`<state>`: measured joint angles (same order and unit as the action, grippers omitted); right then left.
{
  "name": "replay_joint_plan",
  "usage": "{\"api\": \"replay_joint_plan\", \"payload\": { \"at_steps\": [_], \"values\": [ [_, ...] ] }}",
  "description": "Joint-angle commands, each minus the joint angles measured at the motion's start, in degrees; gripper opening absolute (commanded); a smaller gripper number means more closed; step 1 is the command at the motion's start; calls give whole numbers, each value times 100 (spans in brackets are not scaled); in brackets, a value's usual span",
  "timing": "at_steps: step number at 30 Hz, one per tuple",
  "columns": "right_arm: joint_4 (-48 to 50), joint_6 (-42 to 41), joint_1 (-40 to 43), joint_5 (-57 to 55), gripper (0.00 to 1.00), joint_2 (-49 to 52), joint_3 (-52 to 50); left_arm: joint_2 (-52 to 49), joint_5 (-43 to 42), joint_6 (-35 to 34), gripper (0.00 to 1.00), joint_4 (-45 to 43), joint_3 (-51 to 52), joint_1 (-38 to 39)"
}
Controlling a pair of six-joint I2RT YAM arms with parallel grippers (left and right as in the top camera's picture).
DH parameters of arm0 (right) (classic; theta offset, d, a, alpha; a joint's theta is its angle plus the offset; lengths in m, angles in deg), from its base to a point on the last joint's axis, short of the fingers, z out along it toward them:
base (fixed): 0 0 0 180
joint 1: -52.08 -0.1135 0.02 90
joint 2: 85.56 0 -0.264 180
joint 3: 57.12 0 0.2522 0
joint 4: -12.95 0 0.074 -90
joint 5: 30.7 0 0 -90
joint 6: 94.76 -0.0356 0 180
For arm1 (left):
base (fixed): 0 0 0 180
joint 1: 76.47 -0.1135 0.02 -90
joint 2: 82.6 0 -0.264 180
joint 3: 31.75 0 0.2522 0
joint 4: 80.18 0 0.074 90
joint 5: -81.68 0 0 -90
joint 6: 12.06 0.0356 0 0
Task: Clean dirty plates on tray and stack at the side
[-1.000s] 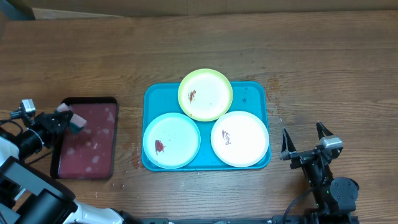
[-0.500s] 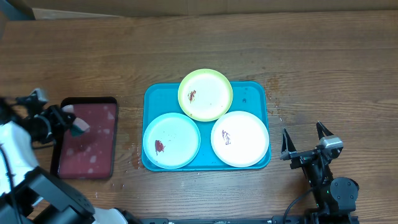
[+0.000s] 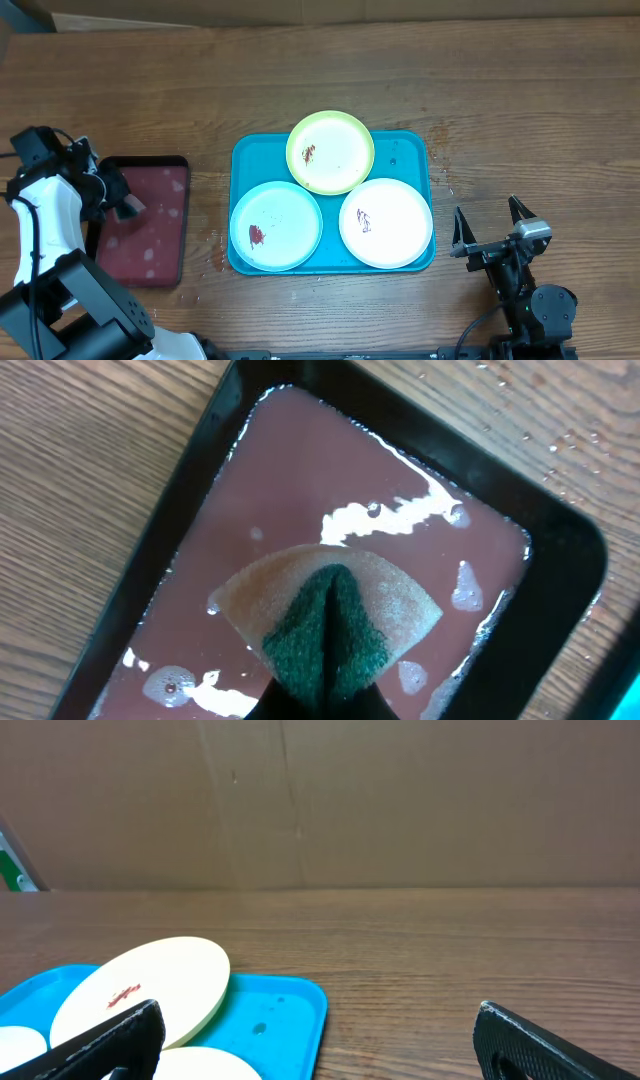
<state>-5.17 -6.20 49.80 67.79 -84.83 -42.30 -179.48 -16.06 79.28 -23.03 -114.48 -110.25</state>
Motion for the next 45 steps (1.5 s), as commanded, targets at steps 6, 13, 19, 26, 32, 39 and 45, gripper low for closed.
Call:
{"api": "replay_joint_plan", "payload": {
  "at_steps": [6, 13, 19, 26, 32, 39, 45],
  "values": [
    [22, 20, 22, -76, 100, -35, -59, 636, -1106, -155, 4, 181, -1266, -31],
    [22, 17, 22, -76, 100, -35, -59, 575, -354, -48, 4, -24, -273, -22],
    [22, 20, 22, -76, 100, -35, -59, 142, -494, 28, 4, -313, 317, -22],
    [22, 20, 22, -76, 100, -35, -59, 752, -728, 0, 4, 595, -1300, -31],
    [22, 17, 22, -76, 100, -35, -59, 1032, -70, -72, 4, 675, -1217, -17],
    [22, 17, 22, -76, 100, -35, -59, 409, -254, -155, 4, -192, 439, -15],
    [22, 17, 22, -76, 100, -35, -59, 608, -658, -179, 4, 264, -428, -15]
  ]
}}
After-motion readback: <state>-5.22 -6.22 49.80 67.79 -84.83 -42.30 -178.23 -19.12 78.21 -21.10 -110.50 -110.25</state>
